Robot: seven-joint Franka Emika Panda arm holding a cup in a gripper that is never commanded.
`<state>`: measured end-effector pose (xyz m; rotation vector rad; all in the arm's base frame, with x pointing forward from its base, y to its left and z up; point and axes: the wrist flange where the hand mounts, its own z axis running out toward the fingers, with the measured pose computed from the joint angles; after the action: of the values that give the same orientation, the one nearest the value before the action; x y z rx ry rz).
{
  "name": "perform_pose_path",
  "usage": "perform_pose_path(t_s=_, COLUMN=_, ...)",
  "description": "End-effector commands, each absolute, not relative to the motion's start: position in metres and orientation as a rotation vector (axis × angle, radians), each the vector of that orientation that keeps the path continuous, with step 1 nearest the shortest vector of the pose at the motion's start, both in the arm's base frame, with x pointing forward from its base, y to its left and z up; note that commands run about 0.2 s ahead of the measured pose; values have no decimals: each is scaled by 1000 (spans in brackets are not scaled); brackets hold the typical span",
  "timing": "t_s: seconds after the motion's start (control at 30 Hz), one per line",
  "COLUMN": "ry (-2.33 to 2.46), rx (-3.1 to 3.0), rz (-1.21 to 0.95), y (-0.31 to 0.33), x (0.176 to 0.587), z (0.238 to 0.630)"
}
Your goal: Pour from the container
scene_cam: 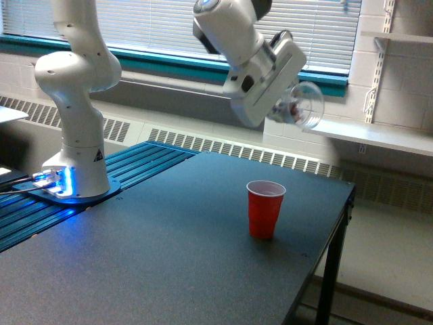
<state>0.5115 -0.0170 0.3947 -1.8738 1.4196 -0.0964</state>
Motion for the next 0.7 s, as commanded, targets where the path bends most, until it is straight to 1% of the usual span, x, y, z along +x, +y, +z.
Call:
perform_pose_path(t_s=0.03, ry=1389, rx=-1866, rz=-67, y=-2, x=503, z=383)
perform_pose_path(t_s=0.7, ry=1415, rx=-1791, rz=109, y=43, x=477, z=325)
